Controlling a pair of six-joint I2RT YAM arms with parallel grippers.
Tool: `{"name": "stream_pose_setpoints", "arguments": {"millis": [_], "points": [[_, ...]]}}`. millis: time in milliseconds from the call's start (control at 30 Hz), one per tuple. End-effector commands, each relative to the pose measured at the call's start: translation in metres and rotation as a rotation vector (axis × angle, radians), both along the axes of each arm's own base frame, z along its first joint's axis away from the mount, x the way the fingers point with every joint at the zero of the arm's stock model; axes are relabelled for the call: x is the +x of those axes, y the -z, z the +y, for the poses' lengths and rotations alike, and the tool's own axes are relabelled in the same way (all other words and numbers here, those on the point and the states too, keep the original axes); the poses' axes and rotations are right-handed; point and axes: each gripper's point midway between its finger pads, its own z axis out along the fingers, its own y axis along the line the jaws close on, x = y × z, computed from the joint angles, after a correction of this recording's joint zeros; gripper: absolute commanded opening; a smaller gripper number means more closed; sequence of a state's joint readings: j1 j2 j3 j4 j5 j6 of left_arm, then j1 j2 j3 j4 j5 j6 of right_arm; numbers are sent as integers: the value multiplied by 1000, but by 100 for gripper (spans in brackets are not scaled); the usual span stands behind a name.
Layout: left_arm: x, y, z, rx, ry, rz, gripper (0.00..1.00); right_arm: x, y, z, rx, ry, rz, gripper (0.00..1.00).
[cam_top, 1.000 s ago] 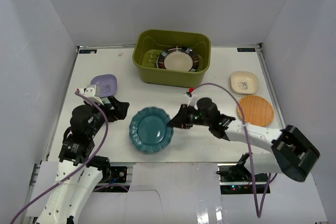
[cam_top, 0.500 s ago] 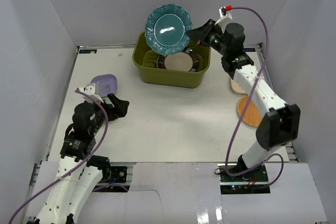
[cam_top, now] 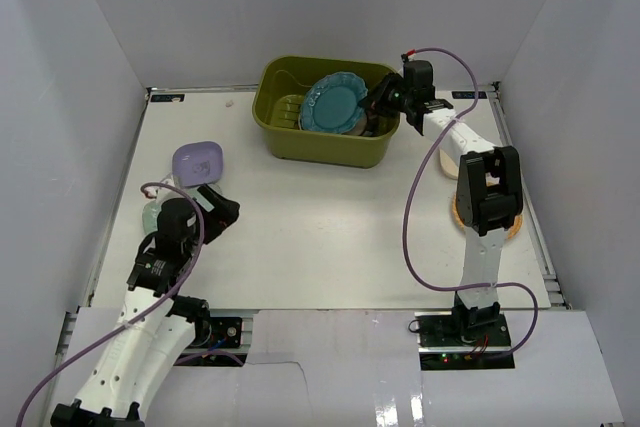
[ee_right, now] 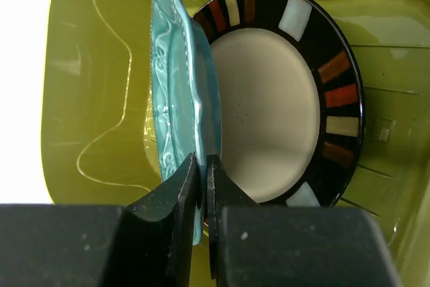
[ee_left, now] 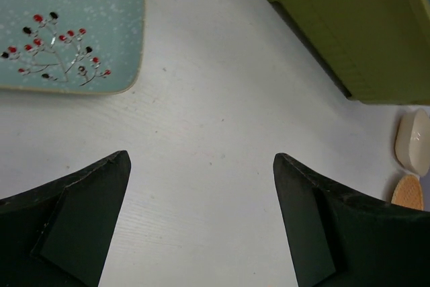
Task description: Place the plates into the plastic bin on the countertop
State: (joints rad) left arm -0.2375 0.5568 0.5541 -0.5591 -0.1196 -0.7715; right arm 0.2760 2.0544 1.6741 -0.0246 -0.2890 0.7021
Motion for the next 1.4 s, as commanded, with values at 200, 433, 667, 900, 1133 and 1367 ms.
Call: {"name": "stream_pose_setpoints", "arguments": {"millis": [200, 433, 667, 900, 1133, 1367], "points": [[-33, 47, 57, -40, -461, 202, 98, 13, -74, 18, 90, -47, -227, 17], [-49, 97, 78, -36, -678, 316, 95, 8, -70, 15, 54, -59, -202, 64], [-28, 90, 85, -119, -765, 180, 98, -3, -103, 14, 26, -96, -256, 98], [-5, 93, 95, -113, -823, 194, 98, -31, -142, 9, -23, -168, -336, 90], [-4, 108, 104, -151, -862, 226, 97, -59, -167, 10, 8, -218, -388, 90], [-1, 127, 106, -209, -877, 245, 83, -99, -179, 14, 73, -257, -449, 92]]}}
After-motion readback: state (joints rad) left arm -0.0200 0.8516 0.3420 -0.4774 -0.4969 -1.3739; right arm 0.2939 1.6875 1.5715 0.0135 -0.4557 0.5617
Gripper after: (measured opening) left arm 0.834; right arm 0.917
